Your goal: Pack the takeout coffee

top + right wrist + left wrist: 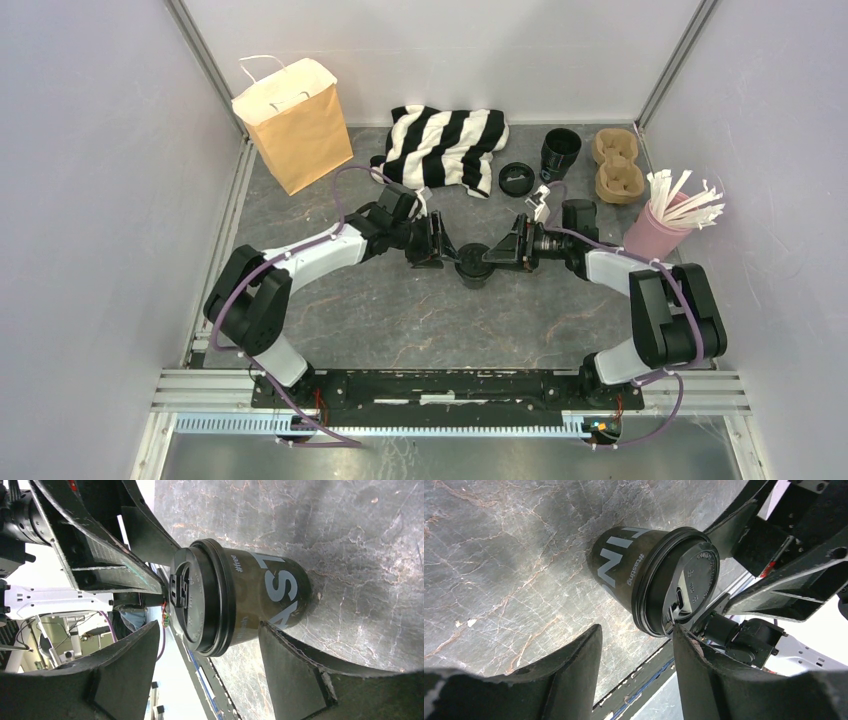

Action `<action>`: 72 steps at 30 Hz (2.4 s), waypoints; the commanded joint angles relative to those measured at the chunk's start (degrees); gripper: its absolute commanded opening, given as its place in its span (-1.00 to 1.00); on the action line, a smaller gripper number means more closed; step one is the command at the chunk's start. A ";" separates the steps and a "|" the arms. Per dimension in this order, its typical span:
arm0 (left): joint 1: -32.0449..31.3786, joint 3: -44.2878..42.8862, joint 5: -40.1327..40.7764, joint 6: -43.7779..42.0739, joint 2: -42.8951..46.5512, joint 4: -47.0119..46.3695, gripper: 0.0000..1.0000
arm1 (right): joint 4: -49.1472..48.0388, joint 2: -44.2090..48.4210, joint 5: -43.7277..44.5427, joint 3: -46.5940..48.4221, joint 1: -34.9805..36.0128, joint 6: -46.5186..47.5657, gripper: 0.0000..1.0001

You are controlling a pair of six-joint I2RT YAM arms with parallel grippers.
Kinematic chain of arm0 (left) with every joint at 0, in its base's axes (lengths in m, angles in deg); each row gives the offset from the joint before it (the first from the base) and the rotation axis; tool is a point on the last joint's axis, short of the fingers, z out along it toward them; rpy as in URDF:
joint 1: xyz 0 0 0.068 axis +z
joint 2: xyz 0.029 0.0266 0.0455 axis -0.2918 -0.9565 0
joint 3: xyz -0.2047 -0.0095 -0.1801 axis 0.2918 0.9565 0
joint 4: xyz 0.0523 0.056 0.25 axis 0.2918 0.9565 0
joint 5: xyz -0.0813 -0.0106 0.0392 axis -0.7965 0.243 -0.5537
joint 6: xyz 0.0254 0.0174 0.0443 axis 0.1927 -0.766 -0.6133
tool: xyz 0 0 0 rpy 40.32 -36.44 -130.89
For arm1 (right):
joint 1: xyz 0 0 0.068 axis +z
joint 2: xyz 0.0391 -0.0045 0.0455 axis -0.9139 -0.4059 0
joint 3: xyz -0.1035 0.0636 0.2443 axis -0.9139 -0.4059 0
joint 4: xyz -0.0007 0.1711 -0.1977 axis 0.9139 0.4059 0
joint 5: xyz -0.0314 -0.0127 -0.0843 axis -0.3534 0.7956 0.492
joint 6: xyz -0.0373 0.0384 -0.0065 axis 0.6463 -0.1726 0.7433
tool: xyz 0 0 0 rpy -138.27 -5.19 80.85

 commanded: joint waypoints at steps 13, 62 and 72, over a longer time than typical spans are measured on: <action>0.54 -3.05 -2.03 -3.56 1.00 1.47 0.37 | -5.52 -0.07 0.10 0.00 -1.49 -2.84 0.31; 0.76 -3.99 -2.77 -3.50 -4.12 0.61 0.37 | 6.90 -0.43 5.69 3.40 -0.13 7.61 0.47; 1.89 -5.97 1.16 -6.12 1.66 6.44 0.67 | 31.08 3.34 17.43 17.44 2.71 23.48 0.85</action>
